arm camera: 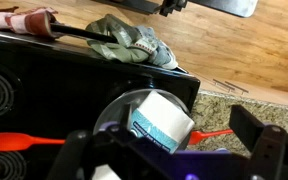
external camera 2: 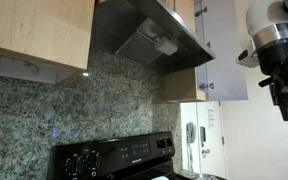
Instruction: Close the open cabinet drawer.
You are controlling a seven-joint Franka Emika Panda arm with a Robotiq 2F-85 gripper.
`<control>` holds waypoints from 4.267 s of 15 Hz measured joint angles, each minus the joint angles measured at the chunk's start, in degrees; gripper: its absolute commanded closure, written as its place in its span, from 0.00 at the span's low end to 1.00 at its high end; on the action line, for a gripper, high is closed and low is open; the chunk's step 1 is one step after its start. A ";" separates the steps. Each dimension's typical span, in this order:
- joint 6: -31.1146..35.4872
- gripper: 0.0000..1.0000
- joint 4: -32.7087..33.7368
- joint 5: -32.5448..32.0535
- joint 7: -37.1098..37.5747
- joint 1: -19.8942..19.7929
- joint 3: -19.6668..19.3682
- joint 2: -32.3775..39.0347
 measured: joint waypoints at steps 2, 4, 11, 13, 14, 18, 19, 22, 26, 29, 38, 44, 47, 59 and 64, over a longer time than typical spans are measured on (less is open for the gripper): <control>0.00 0.00 0.00 0.00 0.00 0.00 0.00 0.00; 0.00 0.00 0.00 0.00 0.00 0.00 0.00 0.00; 0.00 0.00 0.00 0.00 0.00 0.00 0.00 0.00; 0.00 0.00 0.00 0.00 0.00 0.00 0.00 0.00; 0.00 0.00 0.00 0.00 0.00 0.00 0.00 0.00; 0.00 0.00 0.00 0.00 0.00 0.00 0.00 0.00; 0.00 0.00 0.00 0.00 -0.03 -0.02 0.02 0.00; 0.01 0.00 0.07 0.00 -0.16 -0.03 0.25 -0.72; -0.02 0.00 0.13 0.01 -0.24 -0.02 0.41 -4.15; -0.02 0.00 0.12 0.01 -0.24 -0.03 0.41 -5.21; 0.27 0.00 3.11 4.11 -0.24 -0.86 -1.39 -9.91; 1.76 0.00 6.92 9.62 -0.37 -1.67 -6.21 -18.51; 6.45 0.00 8.11 12.03 -0.35 -2.13 -8.63 -21.61; 43.56 0.00 12.11 17.93 1.25 1.38 -17.70 -22.10; 59.22 0.00 14.93 17.51 6.10 6.69 -21.86 -19.00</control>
